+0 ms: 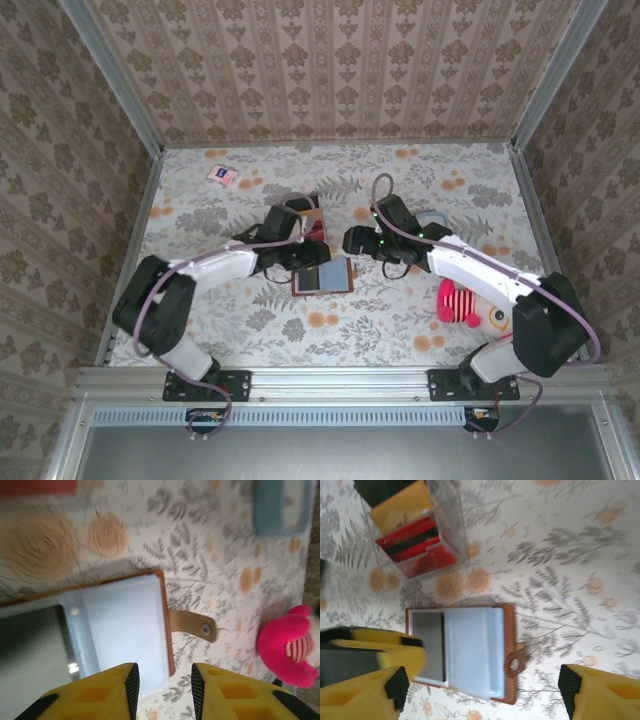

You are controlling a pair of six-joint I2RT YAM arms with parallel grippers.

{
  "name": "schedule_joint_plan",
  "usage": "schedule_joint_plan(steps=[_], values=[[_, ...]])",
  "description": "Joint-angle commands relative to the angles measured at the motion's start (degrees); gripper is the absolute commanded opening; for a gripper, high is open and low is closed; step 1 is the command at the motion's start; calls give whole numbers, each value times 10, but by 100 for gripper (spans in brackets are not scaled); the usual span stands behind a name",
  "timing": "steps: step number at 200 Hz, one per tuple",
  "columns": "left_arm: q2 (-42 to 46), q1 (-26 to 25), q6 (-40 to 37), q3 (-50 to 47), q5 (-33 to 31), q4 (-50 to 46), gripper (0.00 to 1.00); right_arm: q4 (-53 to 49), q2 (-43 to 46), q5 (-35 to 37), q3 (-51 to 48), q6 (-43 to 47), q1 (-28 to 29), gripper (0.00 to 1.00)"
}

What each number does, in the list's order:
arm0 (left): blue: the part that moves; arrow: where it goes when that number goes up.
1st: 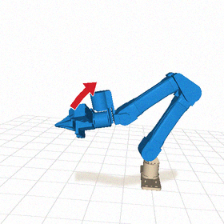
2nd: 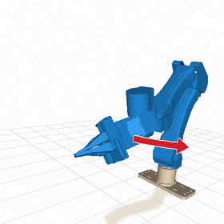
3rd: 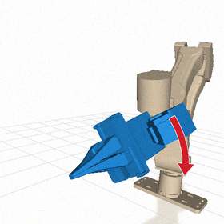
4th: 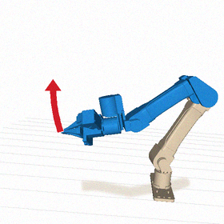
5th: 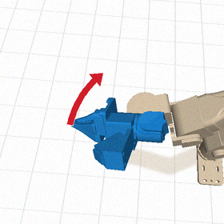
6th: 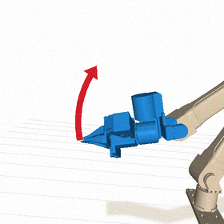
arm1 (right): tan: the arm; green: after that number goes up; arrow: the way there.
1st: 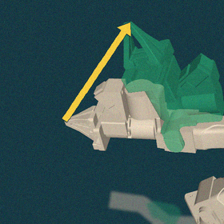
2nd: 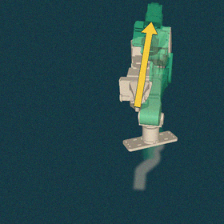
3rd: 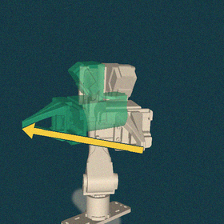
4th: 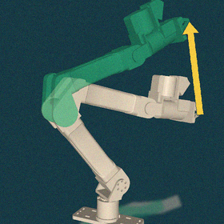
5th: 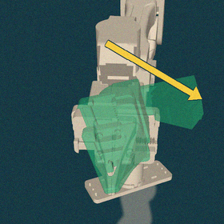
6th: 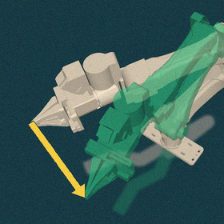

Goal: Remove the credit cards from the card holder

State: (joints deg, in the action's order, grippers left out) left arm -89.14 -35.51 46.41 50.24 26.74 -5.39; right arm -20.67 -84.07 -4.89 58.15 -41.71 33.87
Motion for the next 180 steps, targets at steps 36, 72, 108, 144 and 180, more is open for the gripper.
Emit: schedule_joint_plan(steps=[36,72,108,144,180], values=[[96,108,-34,-66,-23,-77,29,25,-125,-115,99,-3,69,58],[114,120,-16,-109,-4,-52,22,46,-204,-137,121,-35,74,43],[95,119,-6,-125,10,-24,17,56,-245,-144,127,-41,74,33],[62,112,-3,-120,21,-2,14,55,-260,-129,122,-47,65,24],[36,99,-3,-109,20,9,13,72,-265,-129,107,-60,54,20]])
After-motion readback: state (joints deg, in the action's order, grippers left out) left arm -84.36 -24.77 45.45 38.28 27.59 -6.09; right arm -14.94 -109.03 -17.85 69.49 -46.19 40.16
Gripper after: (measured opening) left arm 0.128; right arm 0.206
